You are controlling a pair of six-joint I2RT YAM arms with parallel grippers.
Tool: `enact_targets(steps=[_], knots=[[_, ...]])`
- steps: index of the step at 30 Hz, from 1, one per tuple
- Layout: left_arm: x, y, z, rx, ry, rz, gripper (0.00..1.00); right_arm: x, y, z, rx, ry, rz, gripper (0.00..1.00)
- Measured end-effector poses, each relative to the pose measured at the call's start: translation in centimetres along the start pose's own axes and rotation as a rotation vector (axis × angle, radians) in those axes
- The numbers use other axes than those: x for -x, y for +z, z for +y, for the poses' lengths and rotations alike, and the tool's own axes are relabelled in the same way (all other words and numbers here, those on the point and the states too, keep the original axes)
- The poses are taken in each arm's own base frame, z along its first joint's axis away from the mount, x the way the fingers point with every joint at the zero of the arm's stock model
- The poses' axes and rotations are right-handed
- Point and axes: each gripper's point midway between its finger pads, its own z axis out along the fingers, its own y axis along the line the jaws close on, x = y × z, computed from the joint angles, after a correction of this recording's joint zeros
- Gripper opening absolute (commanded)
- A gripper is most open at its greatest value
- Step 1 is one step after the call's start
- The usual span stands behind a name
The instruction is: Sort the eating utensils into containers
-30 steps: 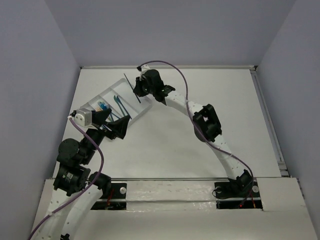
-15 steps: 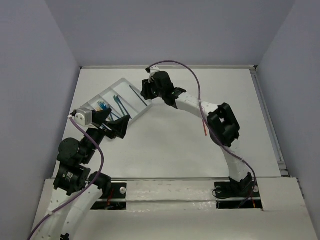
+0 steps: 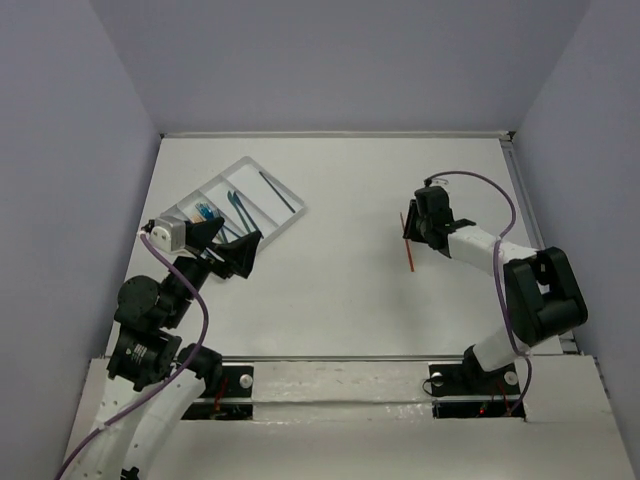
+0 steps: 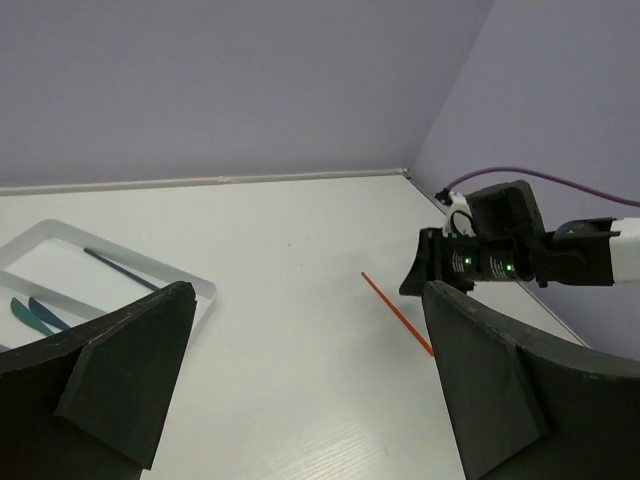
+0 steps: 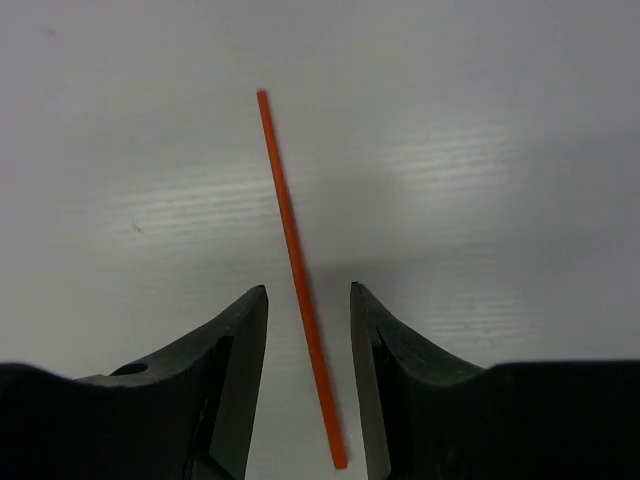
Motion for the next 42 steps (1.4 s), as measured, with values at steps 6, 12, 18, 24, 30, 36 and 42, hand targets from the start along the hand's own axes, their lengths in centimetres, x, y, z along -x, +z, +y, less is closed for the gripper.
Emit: enact_targets(steps=[6, 12, 18, 24, 30, 36, 42], knots=[[0.0, 0.0, 0.0, -0.001, 0.0, 0.0, 0.99, -4.3, -0.6, -0.5, -0.027, -0.056, 0.117, 0.44], [0.0, 0.0, 0.0, -0.002, 0.0, -0.002, 0.99, -5.8, -0.4, -1.1, -0.053, -0.071, 0.168, 0.41], [0.2, -0.2, -0.1, -0.005, 0.001, -0.01, 0.99, -7.2, 0.1, -1.7, -0.084, -0.085, 0.225, 0.25], [0.3, -0.2, -0.1, -0.005, 0.001, -0.011, 0.99, -6.7, 1.0, -1.0, -0.09, -0.095, 0.252, 0.0], [0.3, -0.2, -0.1, -0.005, 0.001, -0.011, 0.99, -6.9, 0.9, -0.4, -0.092, -0.13, 0.262, 0.0], [0.3, -0.2, -0.1, -0.005, 0.001, -0.011, 0.99, -5.3, -0.2, 5.0, 0.103, -0.157, 0.2, 0.0], [0.3, -0.2, -0.1, -0.003, 0.001, -0.012, 0.99, 0.5, -2.0, 19.0, 0.428, -0.242, 0.029, 0.0]])
